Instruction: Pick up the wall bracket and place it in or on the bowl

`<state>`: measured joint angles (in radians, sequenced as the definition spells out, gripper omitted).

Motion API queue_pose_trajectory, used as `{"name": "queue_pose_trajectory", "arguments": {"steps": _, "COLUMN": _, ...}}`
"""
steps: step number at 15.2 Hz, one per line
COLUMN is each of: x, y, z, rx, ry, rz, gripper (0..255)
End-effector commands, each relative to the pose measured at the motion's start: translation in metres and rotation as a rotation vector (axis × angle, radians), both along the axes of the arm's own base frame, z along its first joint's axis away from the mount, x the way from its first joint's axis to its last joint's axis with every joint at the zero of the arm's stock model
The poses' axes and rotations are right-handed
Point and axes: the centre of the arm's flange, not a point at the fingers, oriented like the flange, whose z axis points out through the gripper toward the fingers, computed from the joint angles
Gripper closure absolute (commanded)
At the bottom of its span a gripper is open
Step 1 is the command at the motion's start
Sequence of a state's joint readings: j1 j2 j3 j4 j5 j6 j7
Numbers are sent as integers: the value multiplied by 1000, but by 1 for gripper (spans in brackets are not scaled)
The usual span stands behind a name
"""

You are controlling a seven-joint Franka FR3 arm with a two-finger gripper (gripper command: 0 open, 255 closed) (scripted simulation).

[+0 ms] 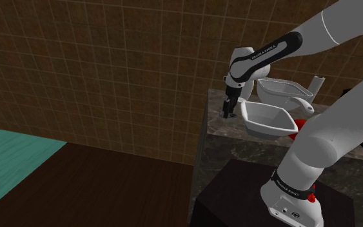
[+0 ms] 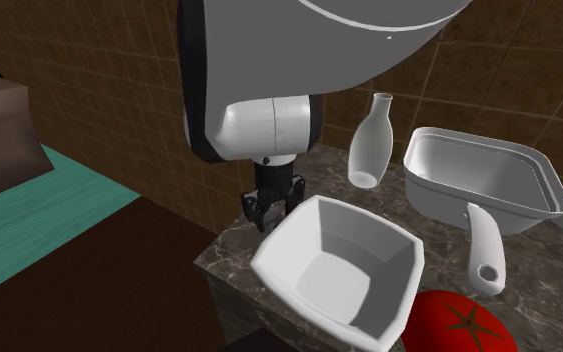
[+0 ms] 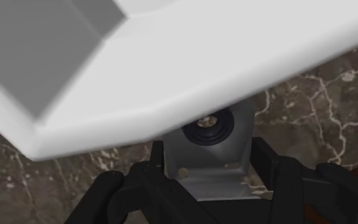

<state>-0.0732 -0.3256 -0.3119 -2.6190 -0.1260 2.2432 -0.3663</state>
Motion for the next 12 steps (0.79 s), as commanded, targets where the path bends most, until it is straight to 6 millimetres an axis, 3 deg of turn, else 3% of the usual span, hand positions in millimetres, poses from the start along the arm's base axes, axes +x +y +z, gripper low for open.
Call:
{"name": "queue_pose_trajectory", "arguments": {"steps": 1, "x": -1, "y": -1, "z": 11, "rx": 0, "ry": 1, "rz": 0, "gripper": 255}}
{"name": "queue_pose_trajectory", "arguments": {"steps": 12, "x": -1, "y": -1, "z": 69, "rx": 0, "ry": 1, "rz": 0, "gripper": 255}}
